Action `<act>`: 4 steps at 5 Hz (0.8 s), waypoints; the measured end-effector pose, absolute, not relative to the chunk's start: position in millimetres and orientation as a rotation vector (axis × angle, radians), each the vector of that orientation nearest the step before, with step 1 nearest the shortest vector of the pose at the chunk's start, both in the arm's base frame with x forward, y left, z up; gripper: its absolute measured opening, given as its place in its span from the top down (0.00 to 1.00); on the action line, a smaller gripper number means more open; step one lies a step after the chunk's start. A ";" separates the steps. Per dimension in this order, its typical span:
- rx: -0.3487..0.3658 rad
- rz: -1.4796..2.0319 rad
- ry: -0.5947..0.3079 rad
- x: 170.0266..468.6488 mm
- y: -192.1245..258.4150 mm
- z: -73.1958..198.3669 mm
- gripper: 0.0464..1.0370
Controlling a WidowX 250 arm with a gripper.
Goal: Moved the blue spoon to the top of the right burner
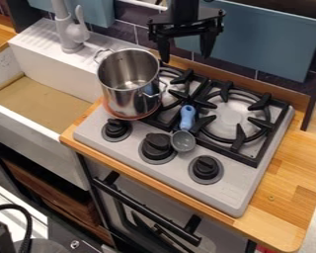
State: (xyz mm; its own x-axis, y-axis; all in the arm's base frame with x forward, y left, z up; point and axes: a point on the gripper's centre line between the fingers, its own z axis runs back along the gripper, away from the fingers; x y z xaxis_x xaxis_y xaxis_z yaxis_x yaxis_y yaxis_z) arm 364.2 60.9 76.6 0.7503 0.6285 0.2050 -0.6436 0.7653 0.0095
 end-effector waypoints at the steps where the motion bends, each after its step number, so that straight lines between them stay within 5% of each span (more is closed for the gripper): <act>1: 0.083 0.698 -0.163 361.0 59.7 66.3 0.04; 4: 0.004 0.747 -0.128 338.1 48.2 57.3 0.04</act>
State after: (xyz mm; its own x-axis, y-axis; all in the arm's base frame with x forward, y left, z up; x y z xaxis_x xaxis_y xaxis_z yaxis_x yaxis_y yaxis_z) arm 338.1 48.2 57.3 0.7266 0.6769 0.1172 -0.6774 0.7344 -0.0420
